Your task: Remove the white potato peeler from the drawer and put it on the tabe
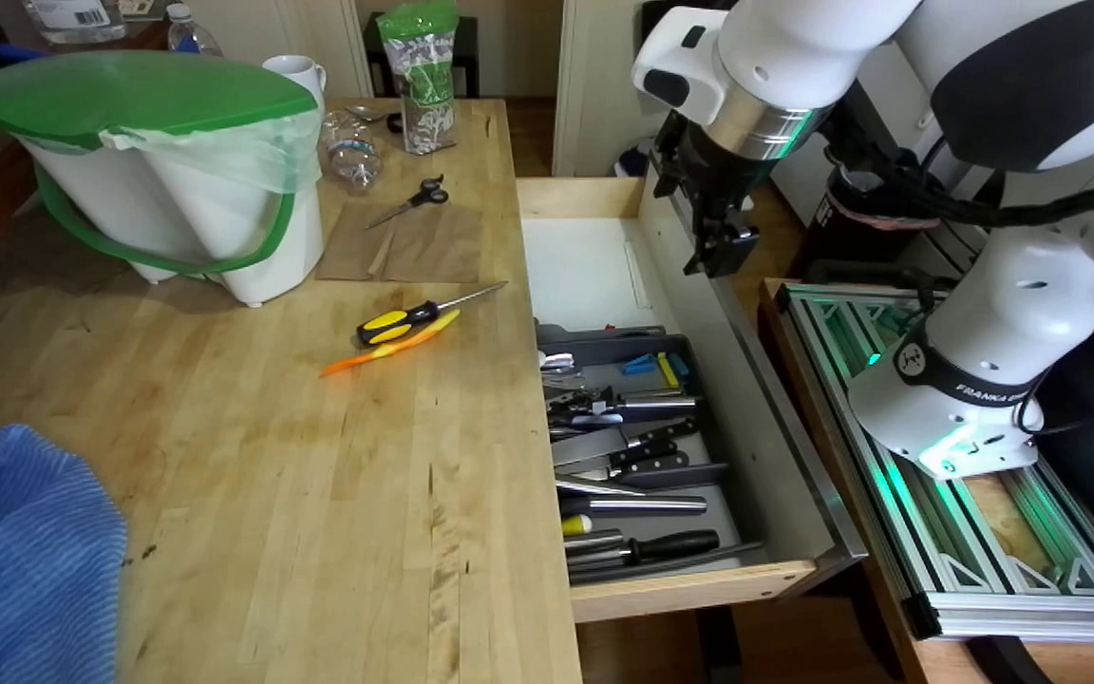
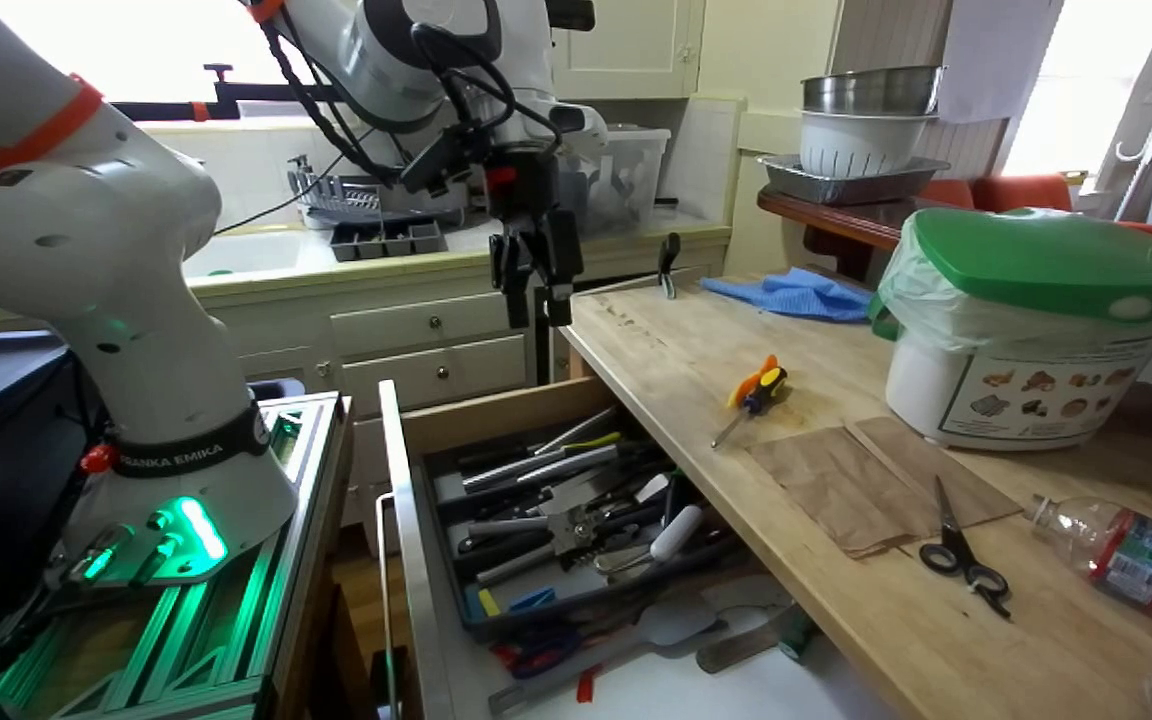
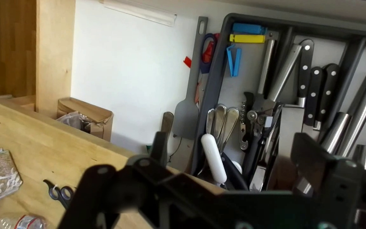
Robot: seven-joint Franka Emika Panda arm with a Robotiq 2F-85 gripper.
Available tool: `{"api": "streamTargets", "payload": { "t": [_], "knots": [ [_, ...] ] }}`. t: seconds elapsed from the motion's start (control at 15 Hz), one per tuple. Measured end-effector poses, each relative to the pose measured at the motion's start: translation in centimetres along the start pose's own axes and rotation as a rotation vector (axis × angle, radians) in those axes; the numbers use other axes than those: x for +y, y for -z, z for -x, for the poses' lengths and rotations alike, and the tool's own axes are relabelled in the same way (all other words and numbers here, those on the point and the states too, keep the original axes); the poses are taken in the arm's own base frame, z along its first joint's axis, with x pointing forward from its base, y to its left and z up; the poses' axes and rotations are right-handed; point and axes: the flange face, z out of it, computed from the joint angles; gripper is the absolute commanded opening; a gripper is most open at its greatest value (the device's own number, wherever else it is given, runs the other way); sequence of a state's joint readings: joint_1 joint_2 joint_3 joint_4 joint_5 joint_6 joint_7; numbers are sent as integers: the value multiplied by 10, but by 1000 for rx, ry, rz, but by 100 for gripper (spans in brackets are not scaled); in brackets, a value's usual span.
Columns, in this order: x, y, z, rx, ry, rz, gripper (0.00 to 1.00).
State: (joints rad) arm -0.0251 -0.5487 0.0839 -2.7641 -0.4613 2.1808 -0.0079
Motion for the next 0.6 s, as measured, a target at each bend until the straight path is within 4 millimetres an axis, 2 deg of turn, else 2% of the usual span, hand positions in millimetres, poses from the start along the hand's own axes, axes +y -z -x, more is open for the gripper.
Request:
{"api": "streamTargets", "payload": {
  "t": [0.33,0.6],
  "knots": [
    [0,1,-1,7,0,-2,100],
    [19,-17,-15,119,-39,-59,100]
  ]
}}
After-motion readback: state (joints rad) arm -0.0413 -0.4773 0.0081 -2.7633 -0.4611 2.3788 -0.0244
